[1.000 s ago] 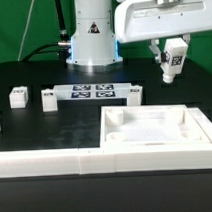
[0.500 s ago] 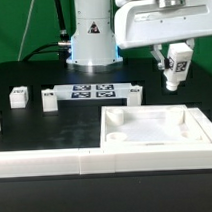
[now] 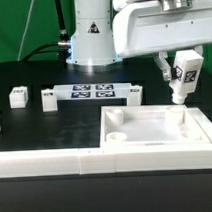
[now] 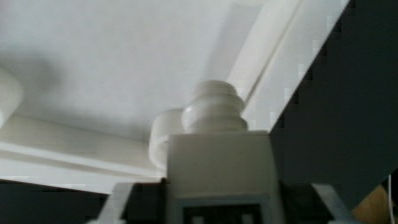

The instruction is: Assemble one leg

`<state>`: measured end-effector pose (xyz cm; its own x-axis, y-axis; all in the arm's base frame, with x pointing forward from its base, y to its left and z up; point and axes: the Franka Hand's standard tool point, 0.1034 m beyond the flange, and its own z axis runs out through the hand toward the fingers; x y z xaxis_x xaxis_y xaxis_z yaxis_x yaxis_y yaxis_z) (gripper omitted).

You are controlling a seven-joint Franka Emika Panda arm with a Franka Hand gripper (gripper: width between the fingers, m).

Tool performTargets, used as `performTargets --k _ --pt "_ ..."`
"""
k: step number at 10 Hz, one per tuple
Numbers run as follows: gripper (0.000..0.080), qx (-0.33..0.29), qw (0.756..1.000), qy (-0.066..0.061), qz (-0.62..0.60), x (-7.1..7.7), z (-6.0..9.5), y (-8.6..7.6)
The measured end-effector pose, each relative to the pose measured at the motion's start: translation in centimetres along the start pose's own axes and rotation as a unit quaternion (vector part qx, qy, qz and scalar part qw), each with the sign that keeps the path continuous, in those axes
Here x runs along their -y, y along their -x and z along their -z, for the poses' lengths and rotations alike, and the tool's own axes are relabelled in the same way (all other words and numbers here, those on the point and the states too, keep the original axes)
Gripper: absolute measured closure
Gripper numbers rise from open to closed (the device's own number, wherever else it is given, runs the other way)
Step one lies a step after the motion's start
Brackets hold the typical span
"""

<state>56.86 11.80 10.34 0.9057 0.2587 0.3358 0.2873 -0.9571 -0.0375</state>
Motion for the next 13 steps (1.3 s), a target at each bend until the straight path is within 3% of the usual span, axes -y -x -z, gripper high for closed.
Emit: performTargets --k 3,4,6,8,12,13 --pt "0.0512 0.004 1.0 0.0 -0.001 -0.3 -0.4 0.3" --pt "0.0512 0.013 1.0 -0.003 -0.003 -0.6 -0.6 -0.3" --pt "0.0512 0.004 1.0 -0.005 -0.002 -1.3 -1.5 -3.1" --pt "0.0512 -0.002 1.0 -0.007 -0.004 -1.4 -2.3 -4.3" --pt "0.0512 -0.059 0.998 0.008 -0.008 -1.8 -4.2 -4.6" --pt "0.0512 -0.055 0.998 0.006 -0.007 -1.7 -4.4 -4.6"
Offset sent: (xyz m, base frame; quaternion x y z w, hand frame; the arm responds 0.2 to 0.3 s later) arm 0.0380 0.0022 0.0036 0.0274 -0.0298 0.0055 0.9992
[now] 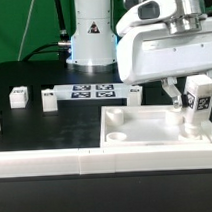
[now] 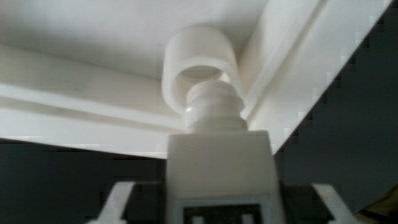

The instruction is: Assemble one leg

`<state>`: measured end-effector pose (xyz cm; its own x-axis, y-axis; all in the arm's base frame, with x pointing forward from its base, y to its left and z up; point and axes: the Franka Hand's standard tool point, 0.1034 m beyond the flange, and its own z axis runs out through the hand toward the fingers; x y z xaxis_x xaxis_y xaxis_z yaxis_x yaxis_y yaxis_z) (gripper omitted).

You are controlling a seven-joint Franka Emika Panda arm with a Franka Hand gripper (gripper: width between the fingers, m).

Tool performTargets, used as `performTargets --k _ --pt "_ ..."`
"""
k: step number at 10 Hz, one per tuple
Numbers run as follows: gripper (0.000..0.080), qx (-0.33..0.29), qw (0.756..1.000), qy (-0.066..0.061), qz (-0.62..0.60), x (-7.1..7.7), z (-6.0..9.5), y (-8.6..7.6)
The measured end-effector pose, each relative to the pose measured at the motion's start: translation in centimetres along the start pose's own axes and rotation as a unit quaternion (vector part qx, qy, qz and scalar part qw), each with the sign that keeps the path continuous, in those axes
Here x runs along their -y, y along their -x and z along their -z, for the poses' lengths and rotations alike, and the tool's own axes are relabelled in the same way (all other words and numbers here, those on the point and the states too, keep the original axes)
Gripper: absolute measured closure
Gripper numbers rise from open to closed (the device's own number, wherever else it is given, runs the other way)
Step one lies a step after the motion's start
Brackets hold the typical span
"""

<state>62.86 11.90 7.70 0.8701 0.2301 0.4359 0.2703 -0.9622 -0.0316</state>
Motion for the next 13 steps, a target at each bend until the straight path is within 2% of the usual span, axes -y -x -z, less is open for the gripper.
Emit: performTargets --k 7,10,13 --pt "0.0512 0.001 1.0 0.002 -0.003 -0.2 -1.3 1.1" --pt "0.0512 -0.032 0.999 0.01 -0.001 0.2 -1.2 1.5" --pt "0.0512 -0.037 0.999 0.011 0.0 0.2 -1.2 1.6"
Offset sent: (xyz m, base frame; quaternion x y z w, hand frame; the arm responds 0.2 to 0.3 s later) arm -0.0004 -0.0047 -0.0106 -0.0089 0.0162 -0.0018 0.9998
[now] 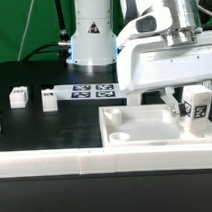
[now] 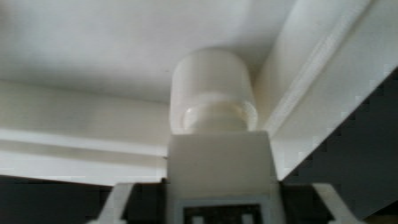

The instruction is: Assemble one leg

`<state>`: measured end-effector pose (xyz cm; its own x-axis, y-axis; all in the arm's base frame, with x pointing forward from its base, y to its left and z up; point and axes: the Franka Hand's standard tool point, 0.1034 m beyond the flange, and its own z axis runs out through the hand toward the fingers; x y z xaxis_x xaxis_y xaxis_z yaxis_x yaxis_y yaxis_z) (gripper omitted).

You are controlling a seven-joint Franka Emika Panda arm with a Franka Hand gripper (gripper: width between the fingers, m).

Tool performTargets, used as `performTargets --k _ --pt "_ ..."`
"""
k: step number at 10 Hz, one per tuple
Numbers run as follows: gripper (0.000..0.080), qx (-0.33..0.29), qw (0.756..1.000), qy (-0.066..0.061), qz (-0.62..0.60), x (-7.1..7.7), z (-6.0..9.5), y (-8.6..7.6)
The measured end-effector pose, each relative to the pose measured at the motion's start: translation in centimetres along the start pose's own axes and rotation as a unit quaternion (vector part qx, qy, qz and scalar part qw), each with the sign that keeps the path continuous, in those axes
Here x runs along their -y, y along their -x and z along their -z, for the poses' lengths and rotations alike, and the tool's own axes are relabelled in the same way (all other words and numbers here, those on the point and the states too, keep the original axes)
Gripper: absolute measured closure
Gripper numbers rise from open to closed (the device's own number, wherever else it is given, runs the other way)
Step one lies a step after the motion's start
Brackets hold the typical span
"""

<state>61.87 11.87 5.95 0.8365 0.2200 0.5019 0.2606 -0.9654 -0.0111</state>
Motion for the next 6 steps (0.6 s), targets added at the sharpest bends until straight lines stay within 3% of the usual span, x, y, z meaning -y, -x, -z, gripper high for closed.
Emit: performTargets --k 1,2,3,6 --pt "0.0512 0.0 1.0 0.0 0.0 -0.01 0.0 0.0" --pt "0.0299 0.0 1.0 0.0 0.0 -0.01 0.0 0.0" --pt "0.0198 0.0 1.0 0.0 0.0 -0.01 0.0 0.0" --pt "0.0152 0.0 1.0 0.0 0.0 -0.01 0.0 0.0"
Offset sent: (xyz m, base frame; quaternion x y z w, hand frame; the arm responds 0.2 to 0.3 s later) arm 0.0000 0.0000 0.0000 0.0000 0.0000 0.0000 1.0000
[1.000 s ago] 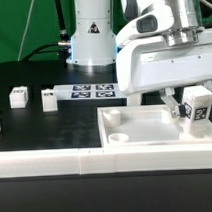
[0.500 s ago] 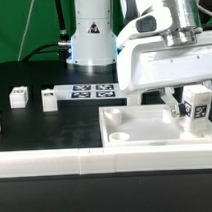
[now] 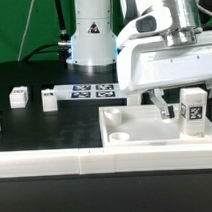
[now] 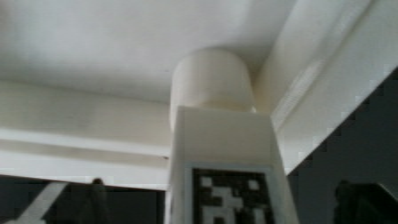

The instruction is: Assemble one leg

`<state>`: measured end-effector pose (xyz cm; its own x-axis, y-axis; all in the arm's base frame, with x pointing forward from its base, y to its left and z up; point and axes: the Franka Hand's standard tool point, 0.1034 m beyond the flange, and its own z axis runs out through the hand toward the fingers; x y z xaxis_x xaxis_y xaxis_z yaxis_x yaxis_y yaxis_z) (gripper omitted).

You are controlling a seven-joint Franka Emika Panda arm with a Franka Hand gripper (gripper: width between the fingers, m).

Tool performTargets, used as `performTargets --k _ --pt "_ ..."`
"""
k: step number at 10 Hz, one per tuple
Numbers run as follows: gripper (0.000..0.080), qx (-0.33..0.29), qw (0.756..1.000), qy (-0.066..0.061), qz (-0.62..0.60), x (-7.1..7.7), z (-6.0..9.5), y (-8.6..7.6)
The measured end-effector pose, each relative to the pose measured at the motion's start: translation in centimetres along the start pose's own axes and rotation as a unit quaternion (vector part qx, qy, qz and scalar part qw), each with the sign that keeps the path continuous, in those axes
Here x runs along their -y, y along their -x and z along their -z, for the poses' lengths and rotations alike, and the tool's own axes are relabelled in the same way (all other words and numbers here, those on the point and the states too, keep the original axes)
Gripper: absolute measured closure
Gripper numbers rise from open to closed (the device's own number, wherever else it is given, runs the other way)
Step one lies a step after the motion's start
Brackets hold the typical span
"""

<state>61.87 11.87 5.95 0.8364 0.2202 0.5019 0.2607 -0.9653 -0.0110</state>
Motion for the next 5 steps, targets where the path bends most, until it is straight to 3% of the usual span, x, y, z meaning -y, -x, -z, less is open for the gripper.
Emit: performTargets --k 3,5 --pt "0.015 0.0 1.0 0.0 0.0 0.0 0.0 0.0" --pt "0.015 0.004 1.0 -0.003 0.003 0.2 1.4 -1.2"
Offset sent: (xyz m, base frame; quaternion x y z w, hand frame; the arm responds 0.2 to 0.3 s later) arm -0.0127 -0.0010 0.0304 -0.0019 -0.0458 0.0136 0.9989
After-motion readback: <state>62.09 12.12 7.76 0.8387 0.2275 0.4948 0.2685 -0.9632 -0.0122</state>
